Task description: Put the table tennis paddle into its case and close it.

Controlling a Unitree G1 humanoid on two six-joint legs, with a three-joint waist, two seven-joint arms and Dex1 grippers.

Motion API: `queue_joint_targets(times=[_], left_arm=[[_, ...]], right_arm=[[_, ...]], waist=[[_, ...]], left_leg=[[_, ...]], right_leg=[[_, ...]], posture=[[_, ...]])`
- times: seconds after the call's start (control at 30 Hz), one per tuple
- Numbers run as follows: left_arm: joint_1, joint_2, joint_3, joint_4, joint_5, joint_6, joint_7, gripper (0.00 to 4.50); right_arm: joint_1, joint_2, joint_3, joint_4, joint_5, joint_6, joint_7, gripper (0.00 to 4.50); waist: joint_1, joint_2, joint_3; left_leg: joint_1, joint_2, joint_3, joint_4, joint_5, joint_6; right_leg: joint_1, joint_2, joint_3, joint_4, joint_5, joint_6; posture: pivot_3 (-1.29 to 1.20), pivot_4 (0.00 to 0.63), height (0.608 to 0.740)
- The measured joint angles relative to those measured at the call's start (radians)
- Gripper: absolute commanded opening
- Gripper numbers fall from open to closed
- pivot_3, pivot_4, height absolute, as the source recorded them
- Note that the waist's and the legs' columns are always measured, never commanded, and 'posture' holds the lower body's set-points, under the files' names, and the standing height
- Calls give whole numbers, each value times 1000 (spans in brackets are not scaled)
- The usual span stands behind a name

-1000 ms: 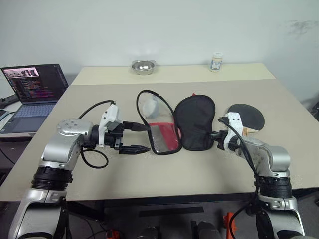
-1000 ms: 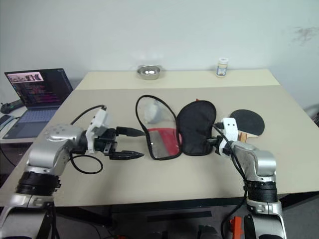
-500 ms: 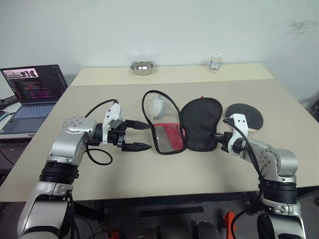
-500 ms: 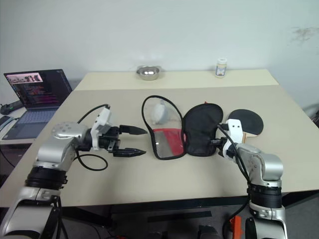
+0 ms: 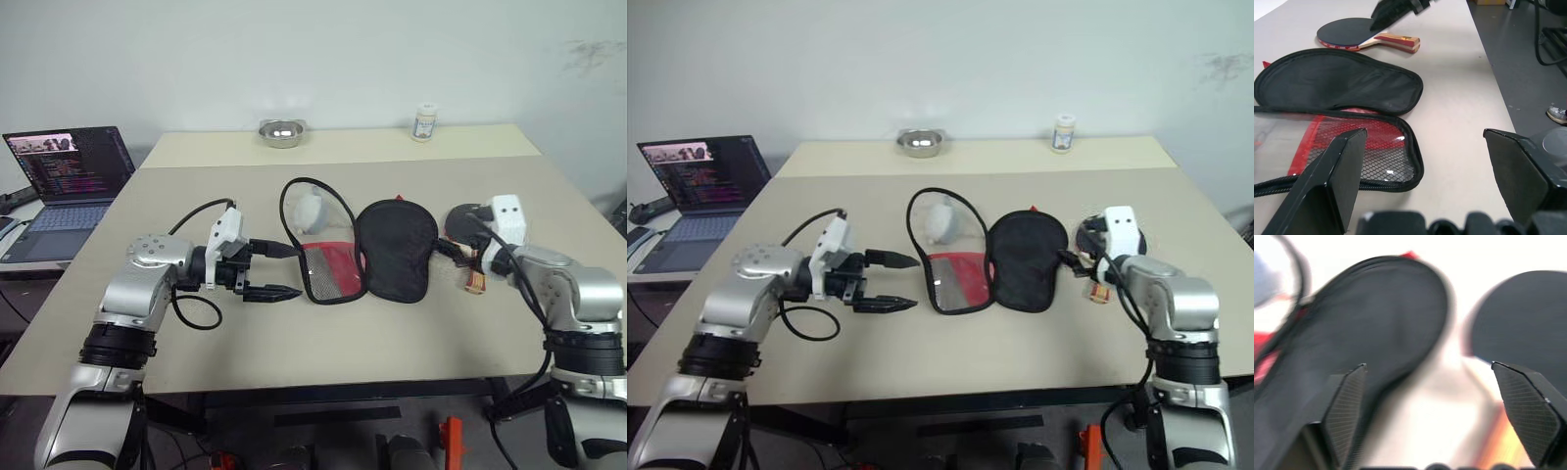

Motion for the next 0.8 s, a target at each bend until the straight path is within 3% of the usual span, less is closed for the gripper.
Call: queue_joint_targets(times=[0.37,0.8], left_arm=[[-55,-41,-27,-23,-9,23,1,4152],[-88,-64,-39,48,10,-20,-13,4152]], right_arm=[[82,156,-79,-92,-75,57,-233,4480],[-1,165,-63,204,-134,-70,-253,4480]], waist=[[1,0,0],[-4,0,0]], left_leg=[[1,0,1,0,0,0],[1,0,2,0,0,0]], right_leg=[[0,0,1,2,0,0],[0,0,2,1,0,0]], posture=[[0,150,740],[0,150,740]])
